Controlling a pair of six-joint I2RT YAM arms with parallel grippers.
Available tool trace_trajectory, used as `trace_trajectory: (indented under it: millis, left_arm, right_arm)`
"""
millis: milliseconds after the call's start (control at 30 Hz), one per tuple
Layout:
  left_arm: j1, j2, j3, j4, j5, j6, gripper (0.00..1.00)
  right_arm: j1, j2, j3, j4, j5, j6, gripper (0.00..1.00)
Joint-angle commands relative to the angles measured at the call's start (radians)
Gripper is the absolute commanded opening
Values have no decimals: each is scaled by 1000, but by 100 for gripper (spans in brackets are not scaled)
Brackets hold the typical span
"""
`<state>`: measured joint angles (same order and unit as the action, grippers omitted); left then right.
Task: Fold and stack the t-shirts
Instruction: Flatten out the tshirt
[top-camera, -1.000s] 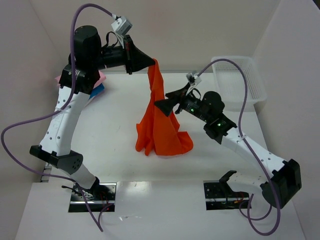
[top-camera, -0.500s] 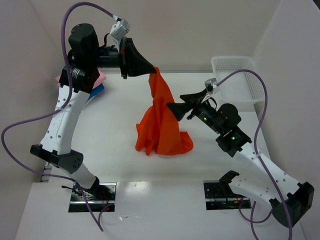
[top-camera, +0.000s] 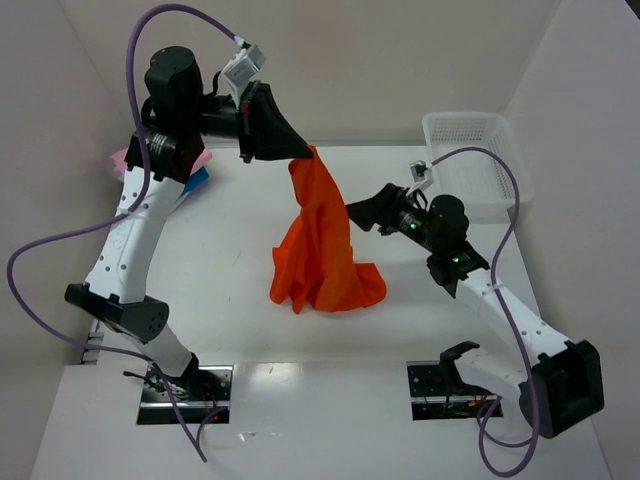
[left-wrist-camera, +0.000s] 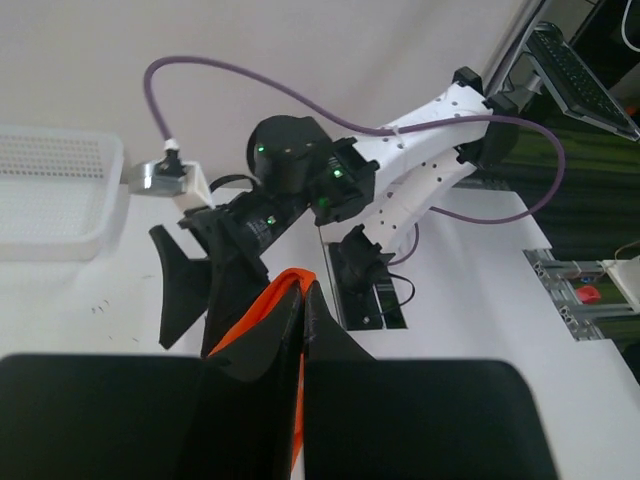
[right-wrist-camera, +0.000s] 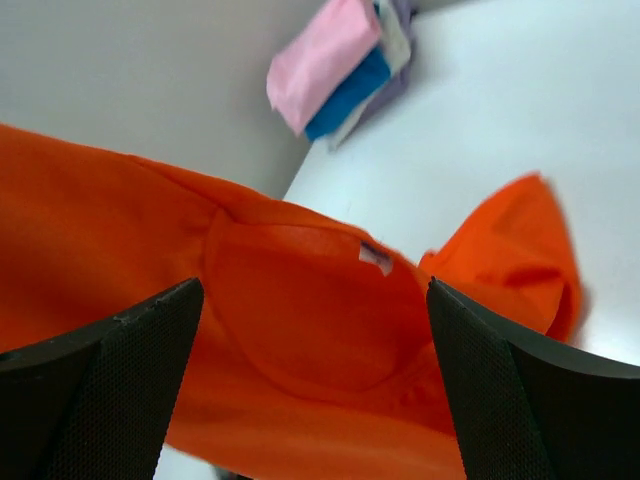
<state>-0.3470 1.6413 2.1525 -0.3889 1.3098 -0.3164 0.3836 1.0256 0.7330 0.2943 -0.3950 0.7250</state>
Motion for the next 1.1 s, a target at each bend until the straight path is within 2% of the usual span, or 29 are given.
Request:
trace_trajectory:
  millis: [0,133,200,300,433,567,867,1067]
  left_arm:
    - [17,-40,-10,38,72,25,0]
    - [17,-63,-31,38,84,25,0]
    - [17,-63,-46,47,94,34,0]
    - [17,-72,-71,47,104,34,0]
    - [17,-72,-80,47,129,34,0]
    - [17,-72,-80,67,129,34,0]
    - [26,-14,-37,67,109,16,0]
    - [26,6,-26,67,109,16,0]
  right_arm:
    - [-2,15,36,101,-125,117,97]
    - [-2,-30,49,109,-108,151,99]
    - [-2,22,59,159,-177,201,99]
    - [33,70,48,227,-191,263,99]
    - [147,79,48,215,-64,263,99]
    - [214,102,19,215,-27,326,99]
    - [362,-68,-67,166,131,358,99]
    - [429,14,-72,186,188,334,99]
